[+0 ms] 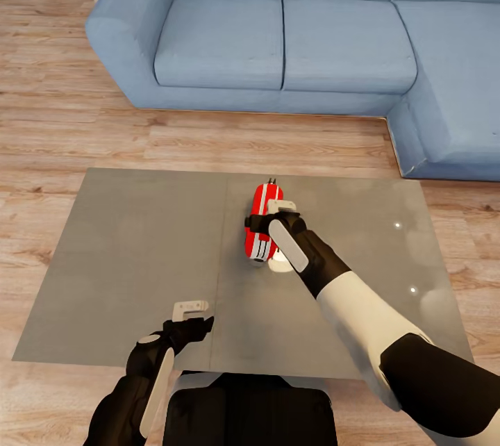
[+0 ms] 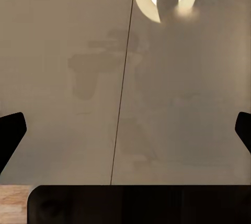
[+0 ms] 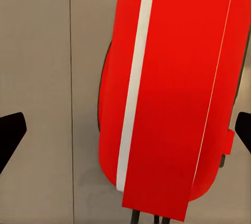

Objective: Turn on the radio receiver that's on the table in the living room.

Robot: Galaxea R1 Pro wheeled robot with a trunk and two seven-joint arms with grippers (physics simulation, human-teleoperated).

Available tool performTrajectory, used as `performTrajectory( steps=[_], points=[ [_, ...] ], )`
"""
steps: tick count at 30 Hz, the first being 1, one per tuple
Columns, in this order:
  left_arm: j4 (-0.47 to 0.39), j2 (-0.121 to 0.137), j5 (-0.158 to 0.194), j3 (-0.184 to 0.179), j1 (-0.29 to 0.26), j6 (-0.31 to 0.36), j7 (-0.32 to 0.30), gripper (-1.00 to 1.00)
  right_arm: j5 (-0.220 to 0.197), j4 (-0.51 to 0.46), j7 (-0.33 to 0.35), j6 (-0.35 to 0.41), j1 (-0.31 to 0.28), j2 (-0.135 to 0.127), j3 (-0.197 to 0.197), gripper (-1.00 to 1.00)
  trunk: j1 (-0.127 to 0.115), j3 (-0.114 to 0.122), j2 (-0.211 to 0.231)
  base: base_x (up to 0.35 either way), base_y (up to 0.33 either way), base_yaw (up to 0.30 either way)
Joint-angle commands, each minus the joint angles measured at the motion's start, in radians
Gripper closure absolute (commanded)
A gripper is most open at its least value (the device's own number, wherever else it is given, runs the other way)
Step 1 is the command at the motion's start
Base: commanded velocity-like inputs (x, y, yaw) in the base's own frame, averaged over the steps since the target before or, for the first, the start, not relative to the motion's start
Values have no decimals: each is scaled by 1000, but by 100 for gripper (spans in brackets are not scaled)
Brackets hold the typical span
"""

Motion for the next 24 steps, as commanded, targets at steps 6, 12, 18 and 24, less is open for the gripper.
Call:
performTrajectory(
  steps=[6, 12, 18, 24],
  points=[
    [0, 0, 0, 0, 0, 0, 0, -100, 4, 2, 0, -2, 0, 0, 0, -100, 0, 0, 0, 0, 0, 0],
    [0, 0, 0, 0, 0, 0, 0, -100, 7, 7, 0, -1, 0, 0, -2, -100, 0, 0, 0, 0, 0, 0],
    [0, 0, 0, 0, 0, 0, 0, -100, 10, 12, 0, -14, 0, 0, -3, -100, 0, 0, 0, 0, 0, 0],
    [0, 0, 0, 0, 0, 0, -1, -100, 12, 12, -2, -20, 0, 0, -2, -100, 0, 0, 0, 0, 0, 0]
  ],
)
